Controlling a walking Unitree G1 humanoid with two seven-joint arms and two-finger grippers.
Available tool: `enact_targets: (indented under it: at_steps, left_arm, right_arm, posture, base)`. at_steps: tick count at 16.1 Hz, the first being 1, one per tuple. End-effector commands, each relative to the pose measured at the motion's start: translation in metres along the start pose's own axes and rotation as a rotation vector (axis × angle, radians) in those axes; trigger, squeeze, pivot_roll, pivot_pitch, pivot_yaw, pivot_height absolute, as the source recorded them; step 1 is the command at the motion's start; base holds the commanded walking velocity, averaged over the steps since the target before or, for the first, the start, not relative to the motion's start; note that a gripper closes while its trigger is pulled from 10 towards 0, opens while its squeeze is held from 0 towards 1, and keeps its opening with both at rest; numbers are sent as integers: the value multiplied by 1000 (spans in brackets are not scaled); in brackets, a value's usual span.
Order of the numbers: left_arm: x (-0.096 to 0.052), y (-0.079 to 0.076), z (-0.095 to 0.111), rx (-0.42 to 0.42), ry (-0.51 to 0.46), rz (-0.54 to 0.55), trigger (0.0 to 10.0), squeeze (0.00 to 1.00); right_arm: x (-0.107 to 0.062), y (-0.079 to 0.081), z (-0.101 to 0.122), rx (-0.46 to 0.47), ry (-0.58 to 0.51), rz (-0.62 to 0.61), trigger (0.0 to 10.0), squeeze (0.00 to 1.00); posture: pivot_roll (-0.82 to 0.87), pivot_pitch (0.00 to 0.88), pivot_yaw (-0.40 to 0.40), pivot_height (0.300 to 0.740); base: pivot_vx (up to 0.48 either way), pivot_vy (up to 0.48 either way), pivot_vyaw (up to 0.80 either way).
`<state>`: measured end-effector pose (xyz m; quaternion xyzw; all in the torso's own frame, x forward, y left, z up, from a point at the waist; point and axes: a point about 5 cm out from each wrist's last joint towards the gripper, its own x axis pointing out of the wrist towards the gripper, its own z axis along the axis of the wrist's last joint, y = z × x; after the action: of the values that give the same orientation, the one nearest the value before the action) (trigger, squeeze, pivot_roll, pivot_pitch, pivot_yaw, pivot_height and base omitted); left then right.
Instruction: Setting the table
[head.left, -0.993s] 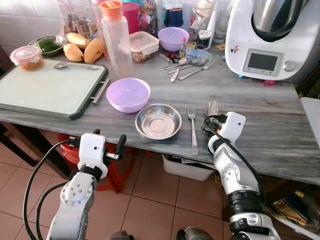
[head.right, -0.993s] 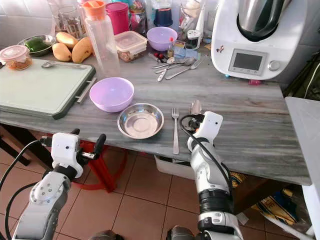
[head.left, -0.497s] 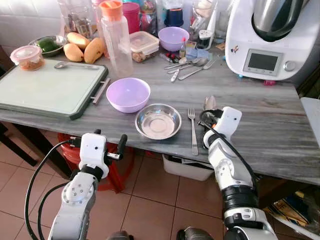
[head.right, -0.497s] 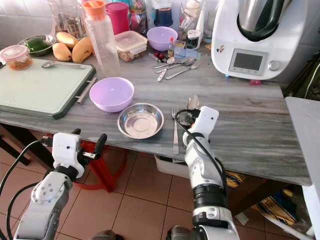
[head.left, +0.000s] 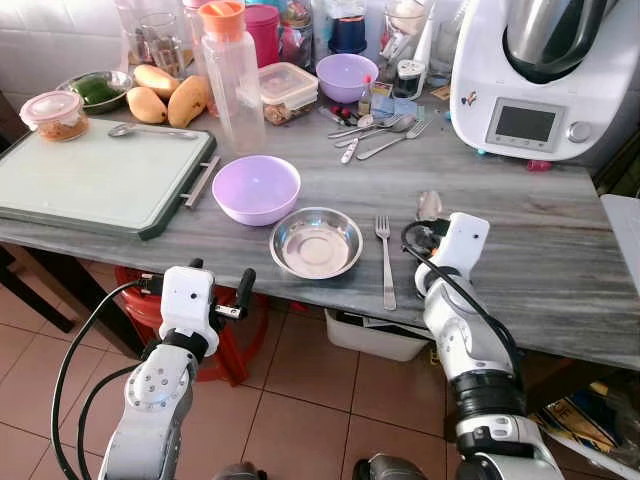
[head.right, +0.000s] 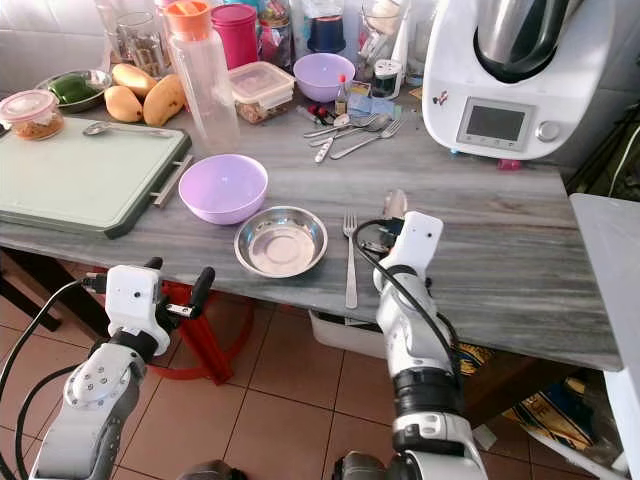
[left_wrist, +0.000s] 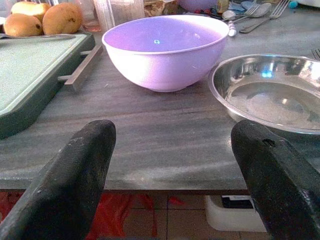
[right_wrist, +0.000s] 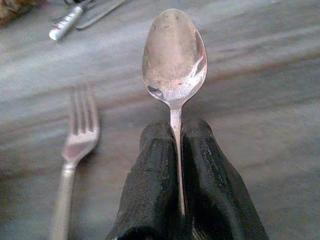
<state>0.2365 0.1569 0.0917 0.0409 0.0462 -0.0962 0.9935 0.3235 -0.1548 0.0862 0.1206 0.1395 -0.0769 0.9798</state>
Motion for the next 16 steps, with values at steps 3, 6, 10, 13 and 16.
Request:
enact_targets:
  at_steps: [3, 6, 10, 13, 16]
  left_arm:
    - [1, -1, 4, 1, -12, -9, 10000, 0]
    - [2, -1, 4, 1, -13, -9, 10000, 0]
    - [1, -1, 4, 0, -13, -6, 10000, 0]
    - [1, -2, 4, -2, -13, -4, 10000, 0]
    - [2, -2, 4, -4, -13, -6, 10000, 0]
  right_arm:
    - [-2, 0, -3, -10, 5, -8, 10000, 0]
    - [-3, 14, -8, 7, 20, 28, 10000, 0]
    - [-3, 23, -13, -7, 39, 47, 10000, 0]
    - [-3, 24, -13, -7, 43, 55, 10000, 0]
    - [-3, 28, -13, -4, 42, 63, 10000, 0]
  posture:
    - [29, 10, 16, 740]
    - [34, 11, 17, 740]
    - [37, 13, 10, 740]
    - [36, 14, 8, 740]
    - [35, 13, 9, 740]
  base:
    - [0, 0, 0]
    - [0, 0, 0]
    - [0, 0, 0]
    - [0, 0, 0]
    - [0, 0, 0]
